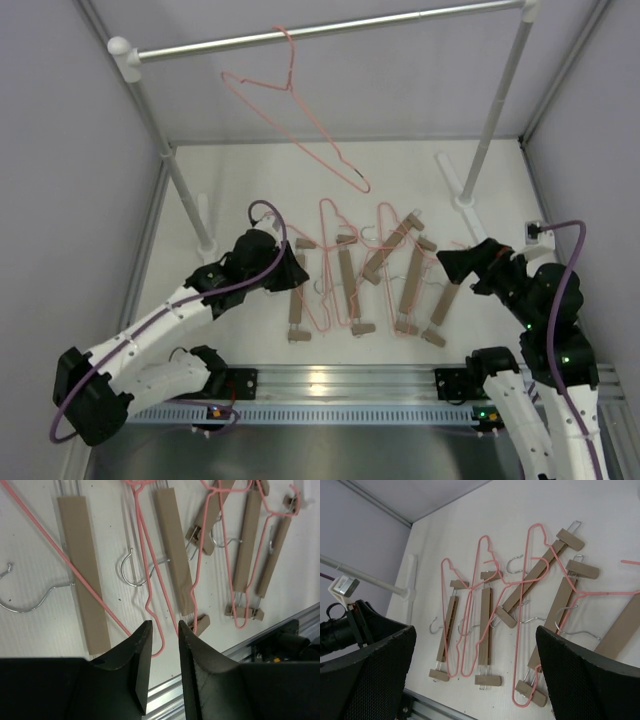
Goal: Organize the hangers
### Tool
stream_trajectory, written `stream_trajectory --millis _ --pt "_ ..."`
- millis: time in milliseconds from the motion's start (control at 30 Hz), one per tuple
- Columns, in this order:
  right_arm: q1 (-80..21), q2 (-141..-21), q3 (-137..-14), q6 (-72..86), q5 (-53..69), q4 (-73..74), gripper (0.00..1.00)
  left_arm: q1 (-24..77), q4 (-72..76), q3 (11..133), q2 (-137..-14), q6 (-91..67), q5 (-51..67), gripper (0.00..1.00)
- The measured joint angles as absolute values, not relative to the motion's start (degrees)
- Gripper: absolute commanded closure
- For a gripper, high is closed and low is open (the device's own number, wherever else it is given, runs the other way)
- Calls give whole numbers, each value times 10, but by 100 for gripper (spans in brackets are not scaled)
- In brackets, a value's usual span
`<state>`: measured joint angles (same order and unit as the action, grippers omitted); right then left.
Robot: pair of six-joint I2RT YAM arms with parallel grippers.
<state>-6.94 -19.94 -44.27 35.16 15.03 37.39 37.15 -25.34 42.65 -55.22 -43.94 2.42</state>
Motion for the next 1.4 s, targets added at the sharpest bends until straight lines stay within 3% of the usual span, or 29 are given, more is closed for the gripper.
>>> stream_trajectory --millis 333,1100,1400 --pt "-69 -222 -443 356 150 374 1 521 -252 432 -693 -438 -72 67" --pt "-69 -232 -444 354 151 374 1 527 -210 523 -916 -403 -147 68" --pt "-69 -238 -444 350 152 375 1 527 -208 528 -933 -403 -158 77"
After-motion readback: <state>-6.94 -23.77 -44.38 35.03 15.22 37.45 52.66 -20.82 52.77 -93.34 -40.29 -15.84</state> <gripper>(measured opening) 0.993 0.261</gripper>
